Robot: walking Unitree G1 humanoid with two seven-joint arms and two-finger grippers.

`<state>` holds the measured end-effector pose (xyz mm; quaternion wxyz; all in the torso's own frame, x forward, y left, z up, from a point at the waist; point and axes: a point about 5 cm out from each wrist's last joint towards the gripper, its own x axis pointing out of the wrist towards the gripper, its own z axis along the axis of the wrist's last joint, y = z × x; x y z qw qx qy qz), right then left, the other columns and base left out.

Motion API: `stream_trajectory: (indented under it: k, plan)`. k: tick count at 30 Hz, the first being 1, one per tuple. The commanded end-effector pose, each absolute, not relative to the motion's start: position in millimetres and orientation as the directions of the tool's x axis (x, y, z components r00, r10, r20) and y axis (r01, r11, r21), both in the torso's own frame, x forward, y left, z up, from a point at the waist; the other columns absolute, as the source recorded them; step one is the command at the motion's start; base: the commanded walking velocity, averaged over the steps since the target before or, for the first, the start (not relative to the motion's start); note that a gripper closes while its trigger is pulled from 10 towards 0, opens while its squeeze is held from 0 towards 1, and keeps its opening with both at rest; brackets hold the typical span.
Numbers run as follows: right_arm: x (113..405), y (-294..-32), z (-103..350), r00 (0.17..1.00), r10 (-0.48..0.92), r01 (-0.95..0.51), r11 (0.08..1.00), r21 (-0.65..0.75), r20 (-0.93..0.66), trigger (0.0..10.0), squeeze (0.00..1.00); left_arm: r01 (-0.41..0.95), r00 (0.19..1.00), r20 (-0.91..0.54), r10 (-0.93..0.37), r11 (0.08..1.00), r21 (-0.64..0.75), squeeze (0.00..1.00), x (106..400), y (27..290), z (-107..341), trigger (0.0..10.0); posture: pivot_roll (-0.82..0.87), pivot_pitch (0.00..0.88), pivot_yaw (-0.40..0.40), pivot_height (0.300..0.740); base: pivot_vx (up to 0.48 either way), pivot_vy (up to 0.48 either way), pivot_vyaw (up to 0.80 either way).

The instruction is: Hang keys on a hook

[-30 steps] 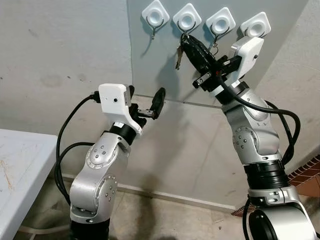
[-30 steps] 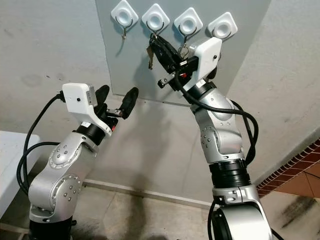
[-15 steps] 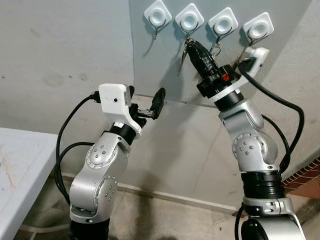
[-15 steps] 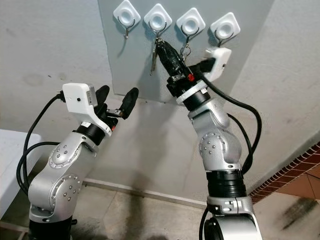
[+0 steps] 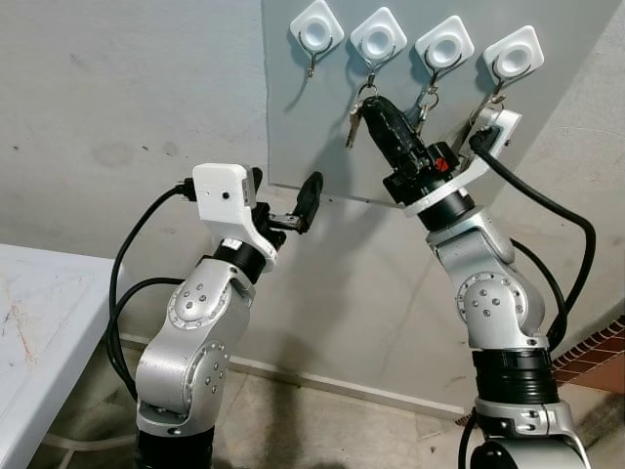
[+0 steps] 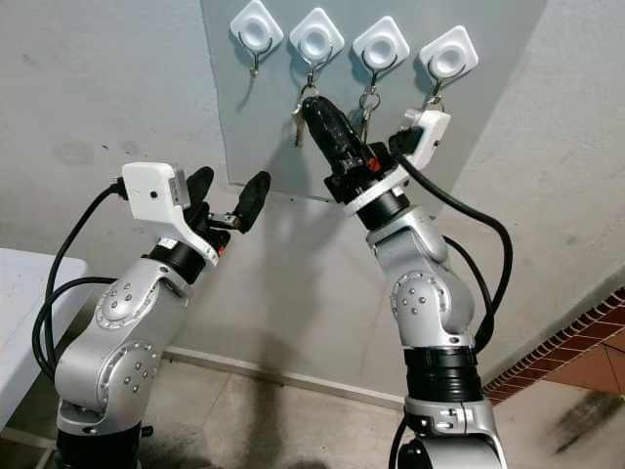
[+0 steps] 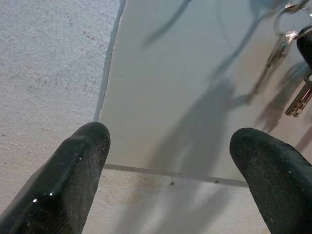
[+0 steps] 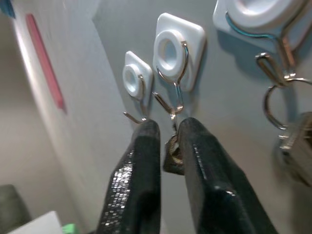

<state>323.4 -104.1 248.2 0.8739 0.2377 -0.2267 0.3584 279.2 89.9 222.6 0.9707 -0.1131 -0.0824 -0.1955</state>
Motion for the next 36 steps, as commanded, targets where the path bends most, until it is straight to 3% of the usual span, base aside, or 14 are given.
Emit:
stream_trajectory:
  k: [1, 2, 4, 14, 21, 33, 34, 36]
  plan:
    - [321.4, -104.9, 248.3, 0.646, 0.521, -0.702, 0.693, 0.166, 0.558, 10.0, 1.00, 0.397, 0.909, 0.217, -0.357, 0.899, -0.183, 0.00, 278.4, 90.3, 226.3, 10.0, 0.04, 0.071, -0.047, 0.740, 0.000, 0.000, 0.00]
    - [320.7, -104.4, 239.7, 0.672, 0.529, -0.639, 0.768, 0.044, 0.519, 10.0, 1.00, 0.388, 0.912, 0.214, -0.349, 0.903, -0.182, 0.00, 279.4, 91.9, 225.0, 10.0, 0.04, 0.071, -0.049, 0.740, 0.000, 0.000, 0.00]
    - [320.8, -104.7, 234.0, 0.691, 0.527, -0.604, 0.797, -0.005, 0.495, 10.0, 1.00, 0.383, 0.914, 0.213, -0.345, 0.906, -0.181, 0.00, 280.1, 92.7, 224.2, 10.0, 0.04, 0.071, -0.049, 0.740, 0.000, 0.000, 0.00]
    - [314.6, -115.3, 203.0, 0.799, 0.434, -0.489, 0.872, 0.031, 0.417, 10.0, 1.00, 0.329, 0.940, 0.158, -0.301, 0.924, -0.197, 0.00, 287.6, 102.2, 200.5, 10.0, 0.03, 0.050, -0.048, 0.740, 0.000, 0.000, 0.00]
    - [305.2, -136.6, 168.6, 0.909, 0.249, -0.308, 0.942, 0.134, 0.335, 10.0, 1.00, 0.247, 0.968, 0.094, -0.232, 0.949, -0.196, 0.00, 295.2, 115.6, 172.3, 10.0, 0.01, 0.021, -0.036, 0.740, 0.000, 0.000, 0.00]
    - [297.8, -165.4, 137.9, 0.972, 0.064, -0.098, 0.985, 0.144, 0.226, 10.0, 1.00, 0.153, 0.988, 0.070, -0.140, 0.963, -0.223, 0.00, 306.8, 135.2, 158.1, 10.0, -0.02, 0.000, 0.001, 0.740, 0.000, 0.000, 0.00]
    - [295.4, -170.3, 128.0, 0.983, 0.023, -0.052, 0.986, 0.161, 0.180, 10.0, 0.00, 0.137, 0.990, 0.071, -0.123, 0.964, -0.229, 0.00, 309.9, 138.4, 155.2, 10.0, -0.03, 0.000, 0.009, 0.740, 0.000, 0.000, 0.00]
    - [294.1, -172.0, 123.7, 0.987, 0.014, -0.038, 0.988, 0.149, 0.162, 10.0, 0.00, 0.129, 0.991, 0.063, -0.118, 0.966, -0.225, 0.00, 311.6, 139.1, 152.5, 10.0, -0.03, 0.000, 0.013, 0.740, 0.000, 0.000, 0.00]
